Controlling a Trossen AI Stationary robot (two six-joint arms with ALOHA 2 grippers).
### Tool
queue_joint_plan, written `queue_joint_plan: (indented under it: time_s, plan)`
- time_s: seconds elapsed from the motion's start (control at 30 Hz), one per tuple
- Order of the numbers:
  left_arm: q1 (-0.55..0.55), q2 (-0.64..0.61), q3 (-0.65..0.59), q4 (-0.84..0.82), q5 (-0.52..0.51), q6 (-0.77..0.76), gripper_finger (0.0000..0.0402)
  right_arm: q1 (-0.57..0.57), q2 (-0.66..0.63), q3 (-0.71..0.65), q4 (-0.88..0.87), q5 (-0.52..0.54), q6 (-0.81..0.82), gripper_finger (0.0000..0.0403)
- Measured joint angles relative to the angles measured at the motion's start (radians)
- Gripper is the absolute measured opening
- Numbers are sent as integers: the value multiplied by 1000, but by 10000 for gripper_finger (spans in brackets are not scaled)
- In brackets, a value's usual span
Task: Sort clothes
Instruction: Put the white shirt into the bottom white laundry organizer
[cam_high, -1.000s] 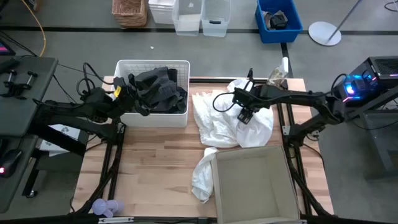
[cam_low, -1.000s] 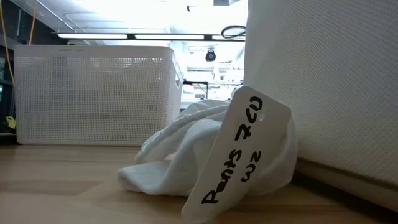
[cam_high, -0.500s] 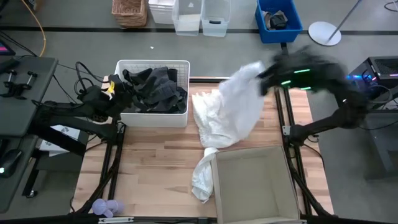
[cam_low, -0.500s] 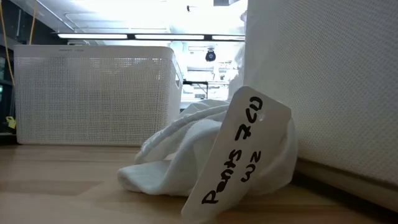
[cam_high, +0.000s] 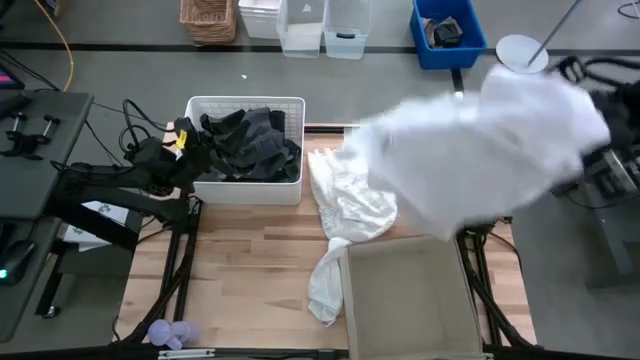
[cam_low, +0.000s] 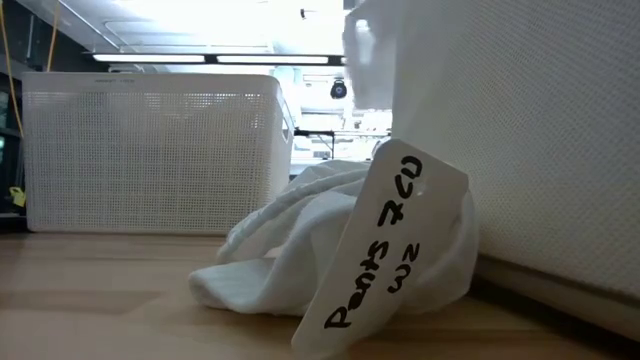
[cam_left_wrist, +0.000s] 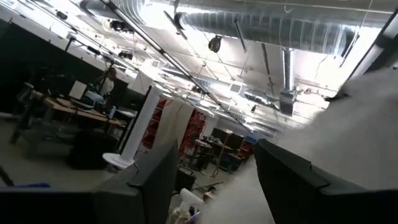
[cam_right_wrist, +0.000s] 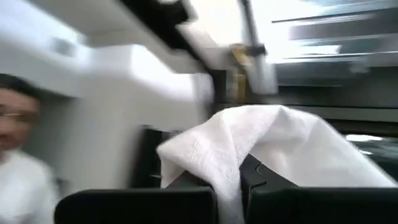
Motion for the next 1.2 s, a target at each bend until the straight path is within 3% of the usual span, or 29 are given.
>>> queue_joint_plan:
  time_s: [0.23, 0.43, 0.63, 0.8, 0.9, 1.0, 1.07, 1.2]
  plan:
    - [-2, 0, 0, -2, -46, -53, 201, 262, 143, 40, -41, 0, 39, 0]
    - [-1, 0, 0, -2, -124, -128, 201, 418, 247, 4, -78, 114, 216, 0]
    - [-1, 0, 0, -2, -124, -179, 201, 477, 356, -89, -253, 322, 601, 0]
    - [-1, 0, 0, 0, -90, -193, 201, 474, 393, -237, -585, 458, 1138, 0]
    - [-1, 0, 0, -1, -44, -193, 201, 473, 402, -369, -762, 393, 1523, 0]
    - [-1, 0, 0, -1, 3, -193, 201, 466, 400, -513, -780, 296, 1778, 0]
    - [-2, 0, 0, -1, 21, -193, 201, 443, 400, -607, -709, 260, 1878, 0]
    - [-1, 0, 0, 0, 45, -193, 201, 373, 402, -763, -529, 192, 1912, 0]
